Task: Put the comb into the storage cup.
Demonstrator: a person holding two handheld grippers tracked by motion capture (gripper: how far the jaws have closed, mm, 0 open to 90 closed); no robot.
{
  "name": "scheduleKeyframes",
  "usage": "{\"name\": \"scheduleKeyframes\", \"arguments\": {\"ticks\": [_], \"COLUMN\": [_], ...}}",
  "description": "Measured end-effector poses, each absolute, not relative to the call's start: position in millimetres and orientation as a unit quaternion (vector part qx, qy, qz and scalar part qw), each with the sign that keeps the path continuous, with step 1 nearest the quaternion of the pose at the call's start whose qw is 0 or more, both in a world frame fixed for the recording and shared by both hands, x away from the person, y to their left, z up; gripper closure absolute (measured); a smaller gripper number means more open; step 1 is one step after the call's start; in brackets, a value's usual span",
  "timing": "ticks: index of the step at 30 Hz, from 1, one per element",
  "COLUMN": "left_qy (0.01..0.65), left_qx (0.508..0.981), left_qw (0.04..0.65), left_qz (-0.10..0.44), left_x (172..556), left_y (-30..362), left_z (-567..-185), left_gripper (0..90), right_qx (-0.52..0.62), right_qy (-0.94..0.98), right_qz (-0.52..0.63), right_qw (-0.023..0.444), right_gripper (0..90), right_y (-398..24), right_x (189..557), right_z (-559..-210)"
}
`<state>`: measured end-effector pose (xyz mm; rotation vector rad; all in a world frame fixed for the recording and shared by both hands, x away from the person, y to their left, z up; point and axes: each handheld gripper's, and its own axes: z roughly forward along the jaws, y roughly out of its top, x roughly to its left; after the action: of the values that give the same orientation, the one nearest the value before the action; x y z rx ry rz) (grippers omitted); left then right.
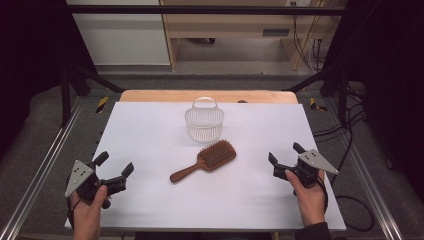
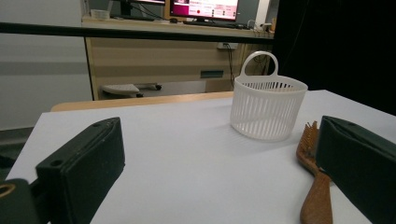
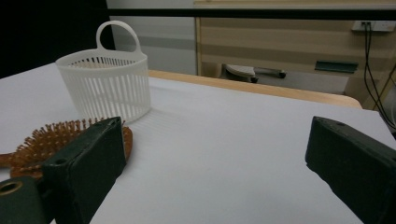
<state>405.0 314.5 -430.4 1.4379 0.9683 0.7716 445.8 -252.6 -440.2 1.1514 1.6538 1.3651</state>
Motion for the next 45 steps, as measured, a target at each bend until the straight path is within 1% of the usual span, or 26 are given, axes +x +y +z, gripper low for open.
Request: {"name": "scheduleKeyframes", "arguments": {"ticks": [6,19,21,25,29,31,32,33,35,38,39,40,42,44,45], "left_qy": [0.416,0.416,0.417,0.42,0.417,0.415,0.416,0.416,0.417,0.415,0.415,0.414,0.414,0.413,0.413], "left_qx": [0.612,0.615,0.616,0.617,0.619,0.618,0.618,0.618,0.619,0.619,0.619,0.622,0.623,0.624,0.624], "left_qw": [0.584,0.583,0.582,0.58,0.579,0.58,0.579,0.579,0.577,0.577,0.577,0.576,0.574,0.573,0.573], "left_qz": [0.333,0.33,0.33,0.328,0.33,0.331,0.331,0.331,0.331,0.333,0.333,0.333,0.333,0.334,0.334], "left_x": [406.0,406.4,406.7,409.0,408.6,408.5,408.6,408.6,408.9,408.6,408.6,409.2,409.4,408.9,408.9], "left_y": [316.8,315.1,314.9,315.3,314.3,313.6,313.5,313.5,312.7,311.9,311.9,311.2,310.7,310.5,310.5], "left_z": [-430.9,-432.5,-432.8,-434.2,-433.7,-433.4,-433.4,-433.4,-434.3,-433.9,-433.9,-434.4,-434.5,-434.5,-434.5], "left_gripper": [1.7,1.7,1.7,1.7,1.7,1.7,1.8,1.8,1.8,1.9,1.9,1.9,1.9,1.9,1.9], "right_qx": [0.452,0.447,0.445,0.447,0.454,0.451,0.448,0.448,0.44,0.441,0.441,0.454,0.456,0.462,0.462], "right_qy": [0.639,0.656,0.66,0.663,0.666,0.669,0.674,0.674,0.693,0.705,0.705,0.708,0.712,0.714,0.714], "right_qz": [0.515,0.508,0.505,0.499,0.486,0.486,0.484,0.484,0.472,0.451,0.451,0.439,0.431,0.428,0.428], "right_qw": [0.351,0.334,0.335,0.334,0.337,0.336,0.334,0.334,0.323,0.325,0.325,0.316,0.315,0.304,0.304], "right_gripper": [6.1,6.9,7.9,14.9,23.8,32.6,39.4,39.4,52.0,63.8,63.8,74.3,81.4,88.0,88.0], "right_y": [-251.3,-244.2,-243.3,-241.9,-241.7,-241.7,-241.2,-241.2,-237.0,-232.9,-232.9,-230.7,-228.8,-226.3,-226.3], "right_x": [446.9,449.2,448.5,449.5,451.1,451.3,451.8,451.8,454.1,456.7,456.7,459.2,462.3,466.7,466.7], "right_z": [-441.6,-444.8,-444.7,-446.1,-447.8,-447.8,-448.0,-448.0,-450.3,-453.3,-453.3,-455.3,-456.8,-456.4,-456.4]}}
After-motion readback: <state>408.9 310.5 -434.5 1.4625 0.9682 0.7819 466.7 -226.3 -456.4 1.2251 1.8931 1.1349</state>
